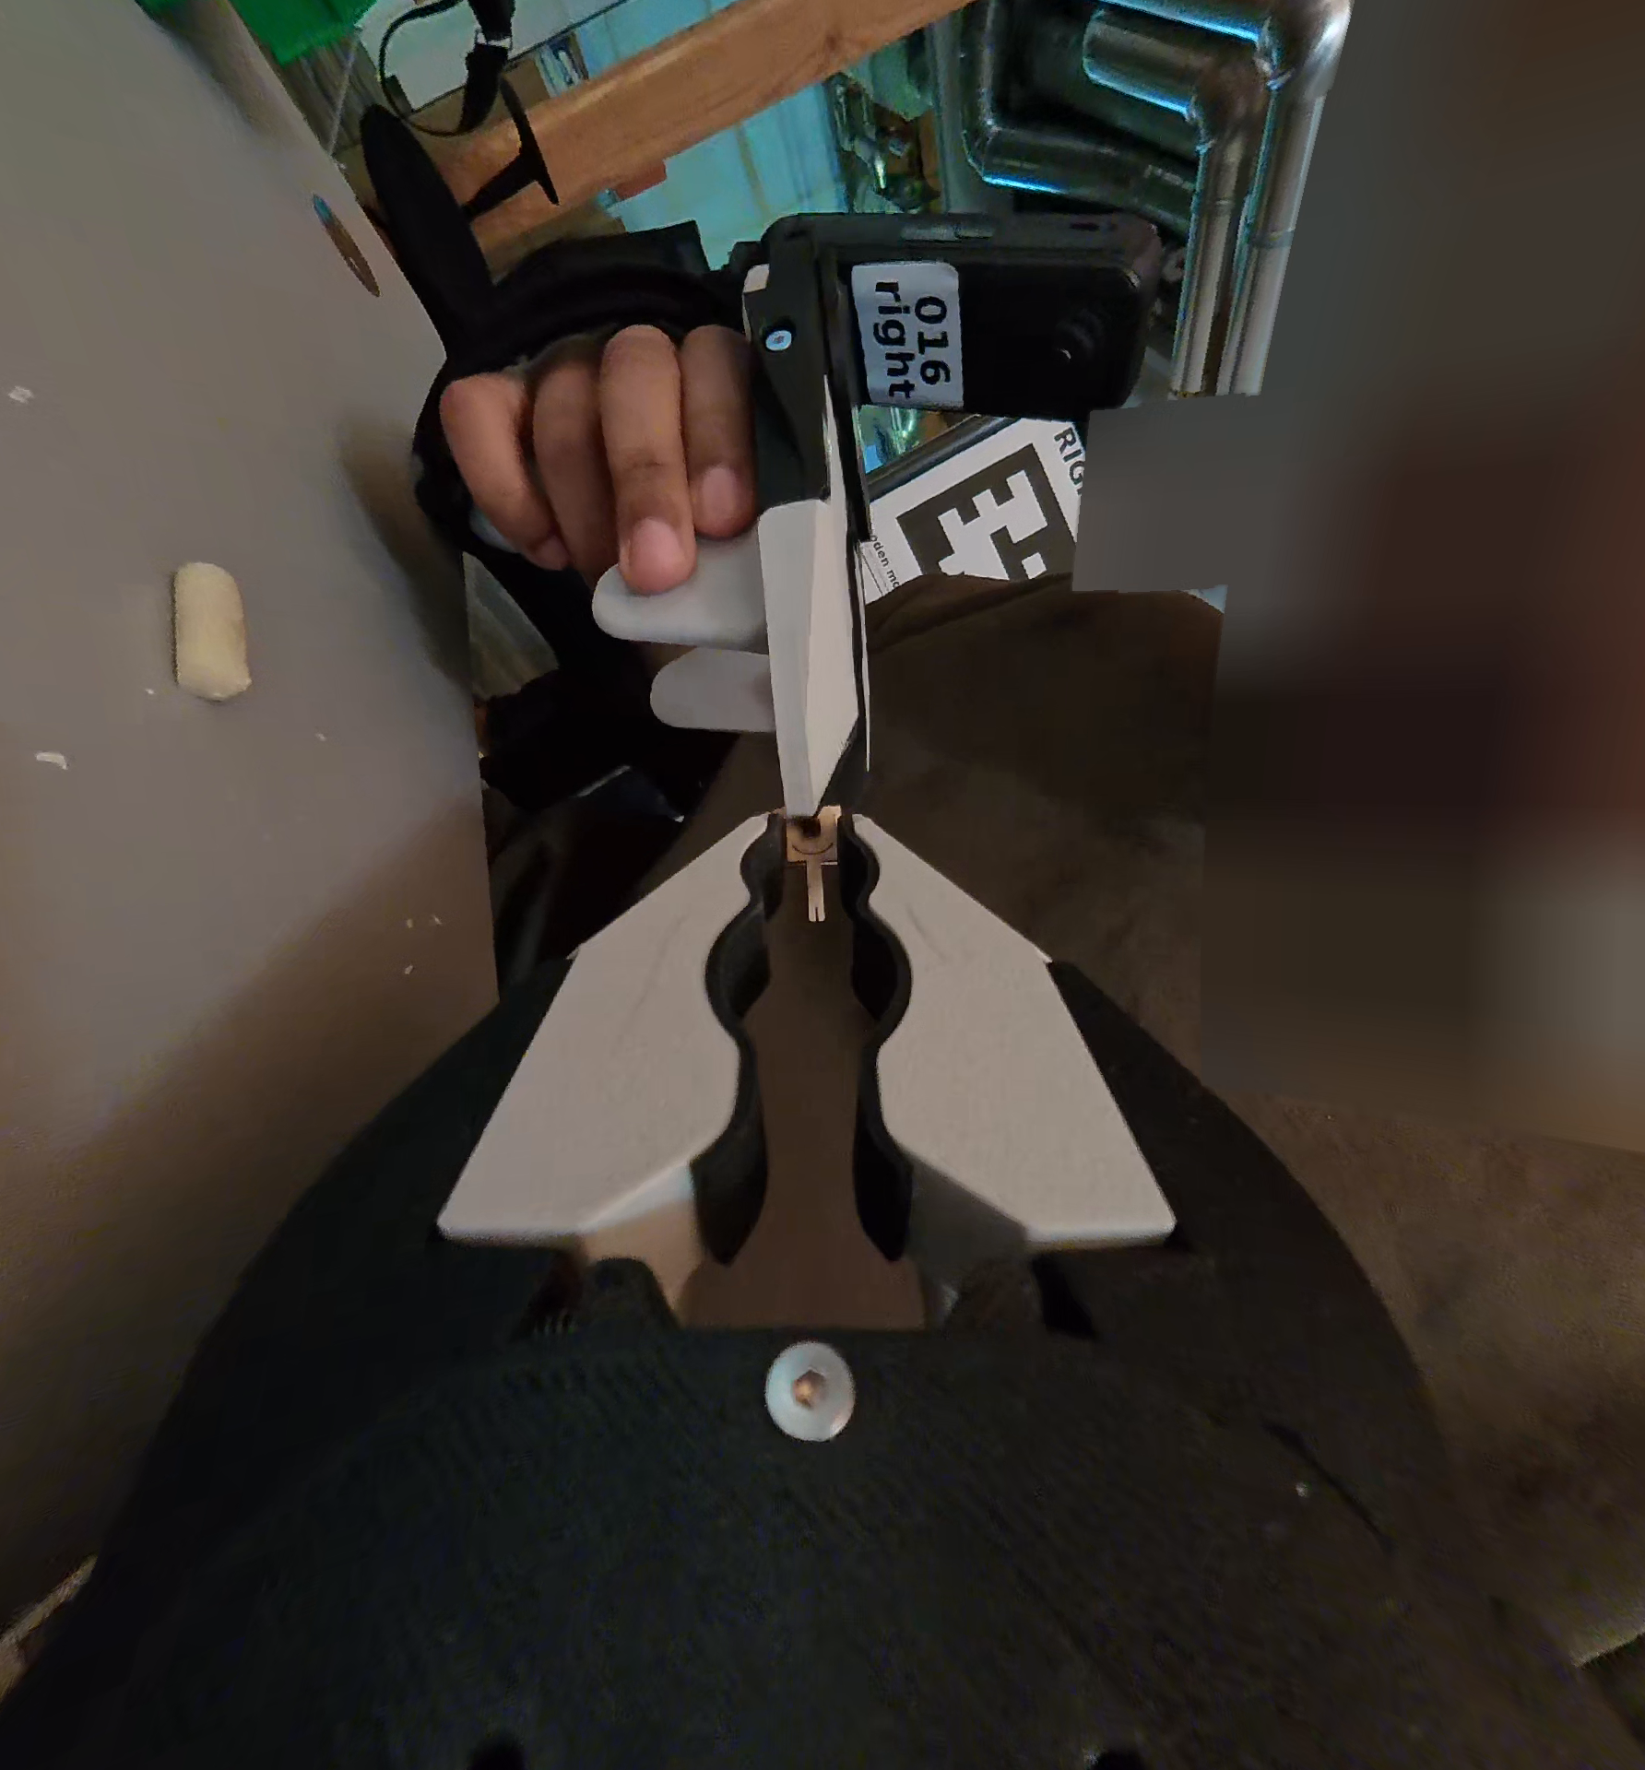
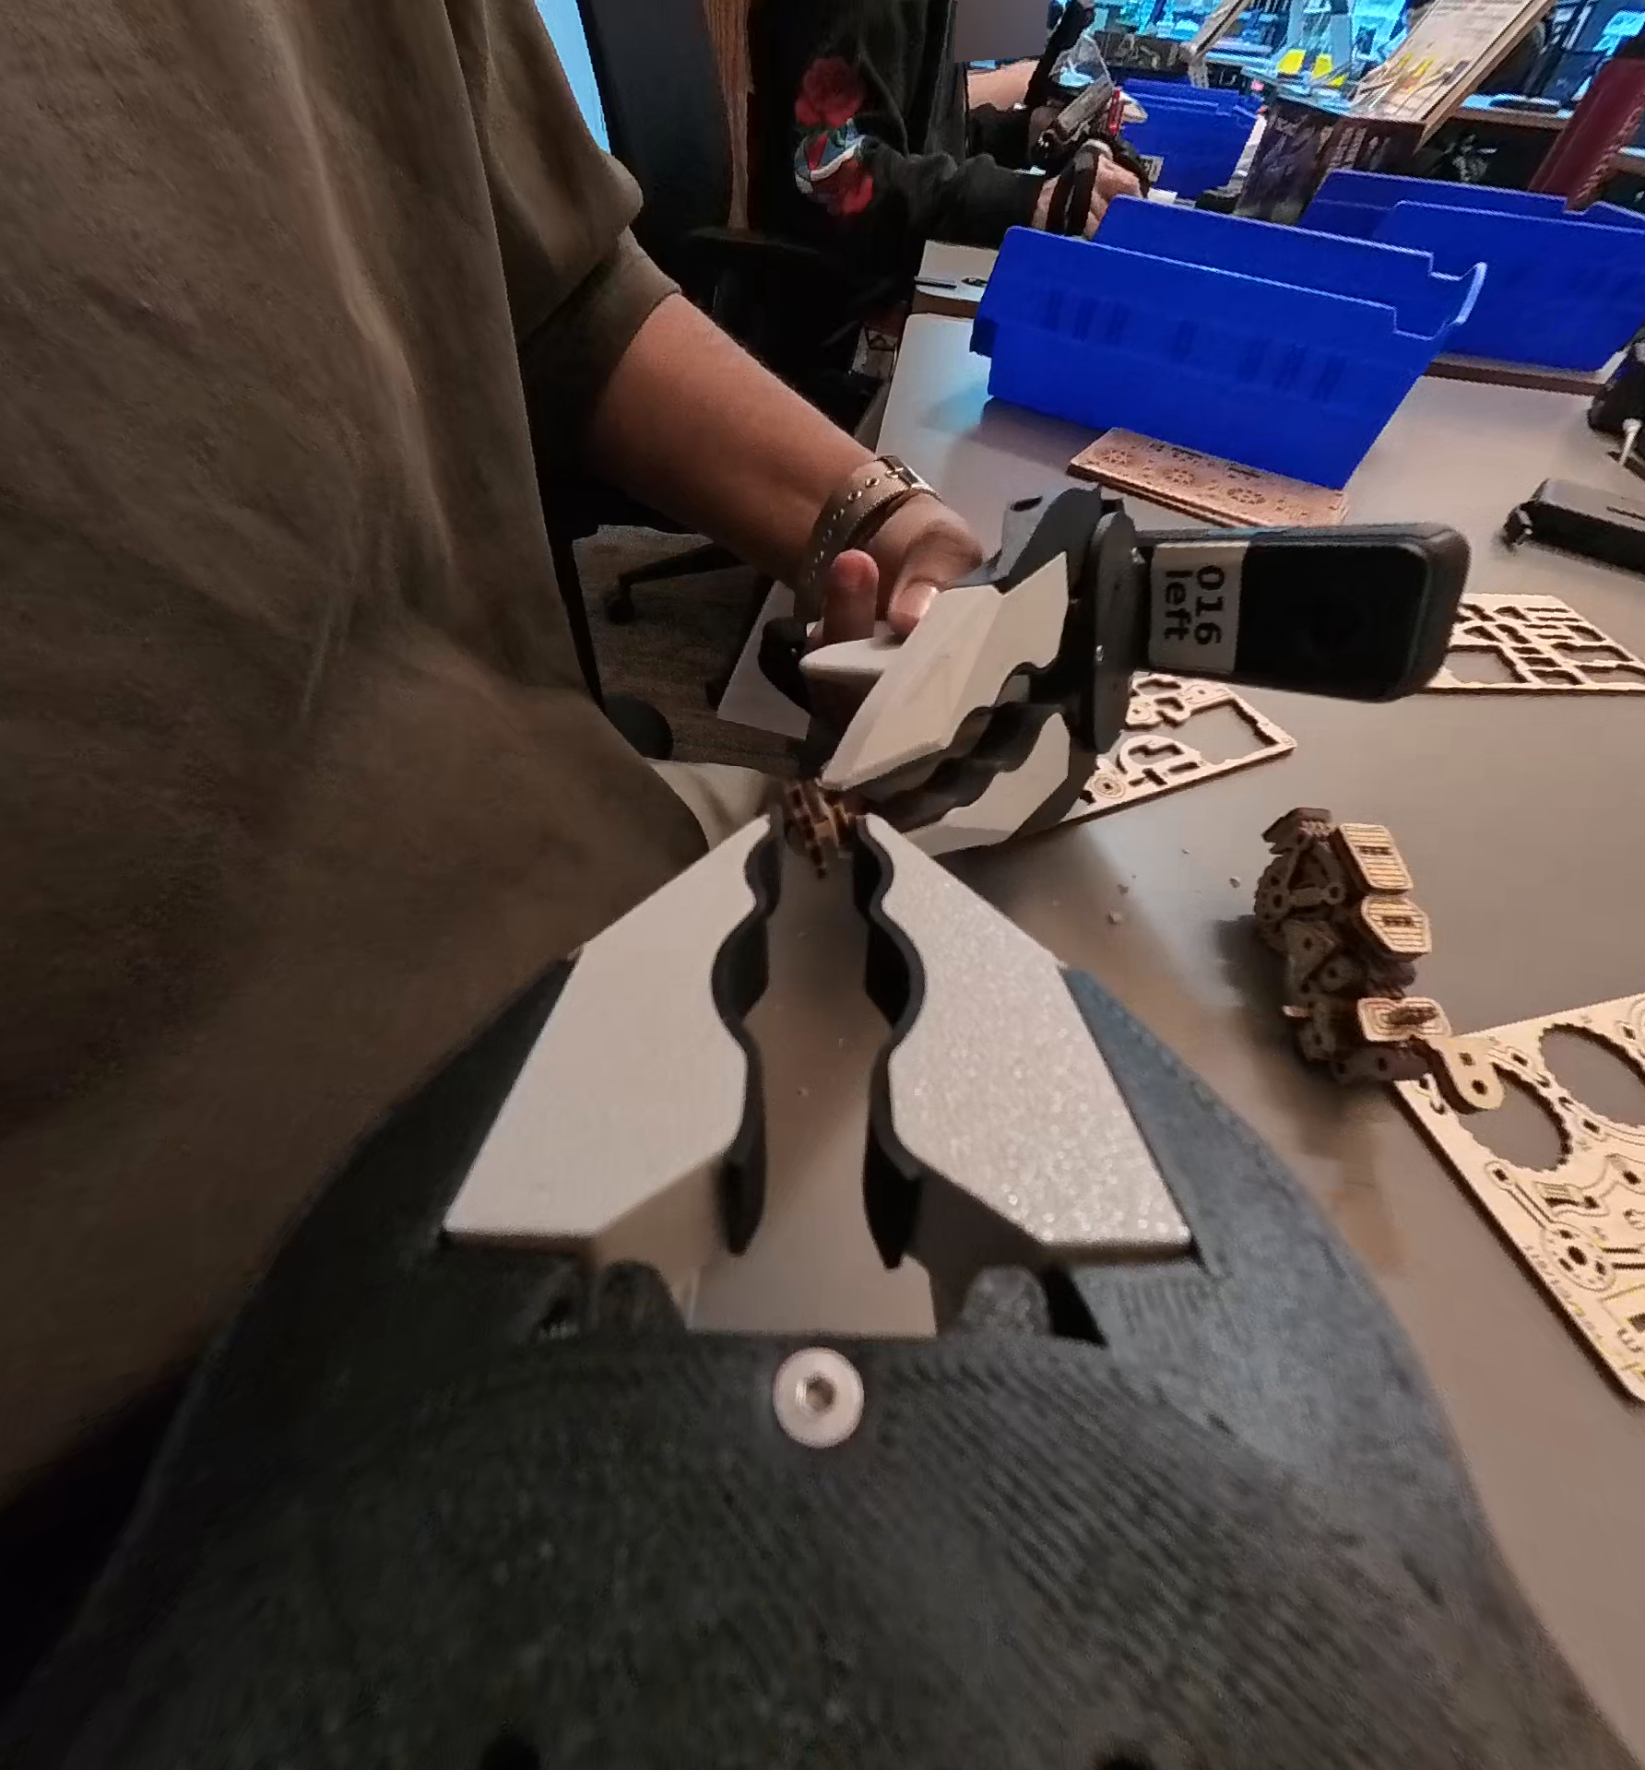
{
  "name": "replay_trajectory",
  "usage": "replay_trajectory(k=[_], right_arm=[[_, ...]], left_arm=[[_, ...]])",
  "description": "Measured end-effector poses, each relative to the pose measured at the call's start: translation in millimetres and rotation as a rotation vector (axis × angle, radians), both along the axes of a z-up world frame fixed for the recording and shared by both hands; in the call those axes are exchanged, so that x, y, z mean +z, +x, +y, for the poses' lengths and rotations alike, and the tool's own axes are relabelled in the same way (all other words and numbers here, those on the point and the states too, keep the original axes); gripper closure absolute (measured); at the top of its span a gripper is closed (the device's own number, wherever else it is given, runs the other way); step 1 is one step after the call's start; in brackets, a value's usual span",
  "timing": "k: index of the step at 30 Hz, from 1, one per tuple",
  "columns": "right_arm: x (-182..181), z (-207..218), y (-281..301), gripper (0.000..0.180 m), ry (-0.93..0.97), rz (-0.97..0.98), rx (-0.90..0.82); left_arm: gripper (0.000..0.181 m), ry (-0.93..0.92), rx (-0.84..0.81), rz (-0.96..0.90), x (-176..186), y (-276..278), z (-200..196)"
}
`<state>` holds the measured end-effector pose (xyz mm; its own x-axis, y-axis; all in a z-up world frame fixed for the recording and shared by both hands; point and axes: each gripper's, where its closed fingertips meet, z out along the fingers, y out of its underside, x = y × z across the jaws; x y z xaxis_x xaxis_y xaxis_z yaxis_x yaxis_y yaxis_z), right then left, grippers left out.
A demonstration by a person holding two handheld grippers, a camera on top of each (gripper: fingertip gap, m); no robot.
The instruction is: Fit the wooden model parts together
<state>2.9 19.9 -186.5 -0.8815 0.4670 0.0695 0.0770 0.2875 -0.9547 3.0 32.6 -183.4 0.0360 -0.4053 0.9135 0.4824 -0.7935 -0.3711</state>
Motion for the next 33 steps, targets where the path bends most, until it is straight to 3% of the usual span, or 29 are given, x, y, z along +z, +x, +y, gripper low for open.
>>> replay_trajectory(k=[14, 20, 26, 29, 33], right_arm=[[1.0, 2.2, -3.1, 0.169, 0.016, 0.002, -0.029], [2.3, 16.7, -18.9, 0.169, 0.021, 0.027, -0.149], [0.4, 34.6, -34.5, 0.169, -0.080, -0.072, -0.260], [-0.1, 38.0, -37.4, 0.169, -0.139, -0.143, -0.282], [-2.1, 40.2, -37.9, 0.169, -0.115, -0.143, -0.295]], left_arm=[[0.174, -0.001, 0.029, -0.012, 0.9, -2.4, 2.0], [0.156, 0.081, 0.317, 0.109, 9.5, -46.2, 20.7], [0.158, 0.354, 0.499, 0.591, 11.3, -52.0, 23.4], [0.163, 0.474, 0.516, 0.853, 6.6, -40.4, 23.6], [0.164, 0.474, 0.493, 0.936, -2.6, -32.5, 25.1]])
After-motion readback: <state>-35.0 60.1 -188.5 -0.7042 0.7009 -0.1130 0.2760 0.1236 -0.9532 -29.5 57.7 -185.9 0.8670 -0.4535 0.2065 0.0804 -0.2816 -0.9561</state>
